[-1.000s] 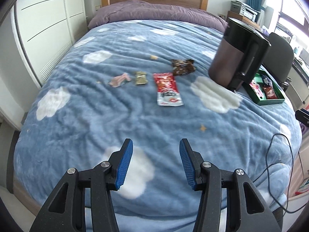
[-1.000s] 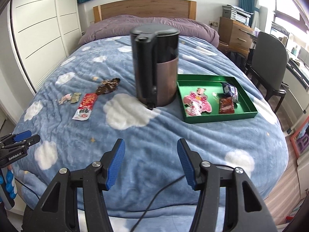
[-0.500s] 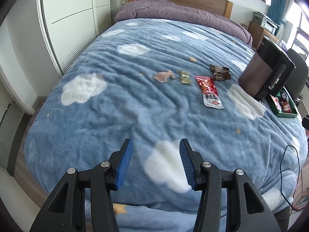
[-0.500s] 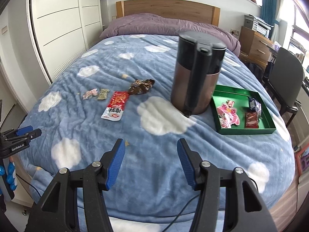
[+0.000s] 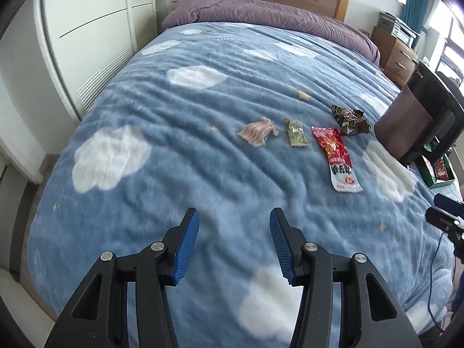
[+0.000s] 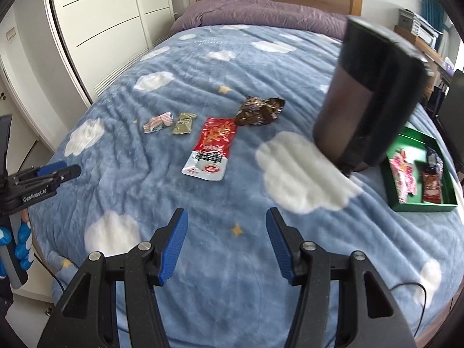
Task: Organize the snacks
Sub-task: 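Withdraw both open tools from the tray back toward the remaining snacks, then grasp the pink-white striped candy with the left tool while the right tool grasps the red spicy strip bag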
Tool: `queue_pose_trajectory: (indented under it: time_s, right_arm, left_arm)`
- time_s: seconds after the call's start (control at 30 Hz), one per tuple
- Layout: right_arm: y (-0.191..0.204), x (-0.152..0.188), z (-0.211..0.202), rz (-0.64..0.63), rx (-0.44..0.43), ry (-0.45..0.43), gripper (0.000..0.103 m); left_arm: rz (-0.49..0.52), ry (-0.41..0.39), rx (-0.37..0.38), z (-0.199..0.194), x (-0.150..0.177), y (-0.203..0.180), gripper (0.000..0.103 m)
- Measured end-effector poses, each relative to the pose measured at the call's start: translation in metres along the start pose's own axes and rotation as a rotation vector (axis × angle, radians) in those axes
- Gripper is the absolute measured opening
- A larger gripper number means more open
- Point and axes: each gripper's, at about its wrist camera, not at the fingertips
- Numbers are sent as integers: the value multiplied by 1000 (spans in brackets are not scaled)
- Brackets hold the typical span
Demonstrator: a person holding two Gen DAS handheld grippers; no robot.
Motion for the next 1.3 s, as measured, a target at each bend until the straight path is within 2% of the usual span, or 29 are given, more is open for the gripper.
queue_pose_trajectory:
  time_s: [0.17, 0.3, 0.33, 0.37, 0.4, 0.5, 0.83, 1.07, 1.3]
  right_arm:
    - [11, -23, 40, 6, -39, 28, 89]
    - [17, -42, 67, 10, -57, 48, 90]
    - [18, -47, 77, 12, -59, 57, 91]
    - [18, -51, 84, 16, -61, 67, 99]
    - [18, -54, 92, 21, -63, 74, 101]
    - [15, -63, 110, 33, -71, 92, 102]
    - [11, -84, 168, 77, -62, 176, 103]
    - [13, -91, 194, 72, -40, 219, 103]
    - [18, -94, 205, 67, -22, 238, 103]
  left_arm:
    - [112, 30, 34, 35, -36, -11, 45]
    - [196, 65, 33, 65, -58, -21, 45]
    - [215, 72, 29, 72, -63, -24, 45]
    - [236, 83, 31, 81, -68, -26, 45]
    - [249, 92, 31, 87, -71, -28, 45]
    - [287, 113, 8, 108, -80, -32, 45]
    - [383, 168, -42, 155, -92, -40, 45]
    - [415, 201, -43, 177, -97, -45, 47]
    - [394, 232, -12, 186, -103, -44, 47]
Point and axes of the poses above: each gripper's, at about its wrist camera, not at the fingertips, and z roughly the way its jaws point, y to its left, x to its underside, and after that the axes turned 3 degrees about x, right-handed
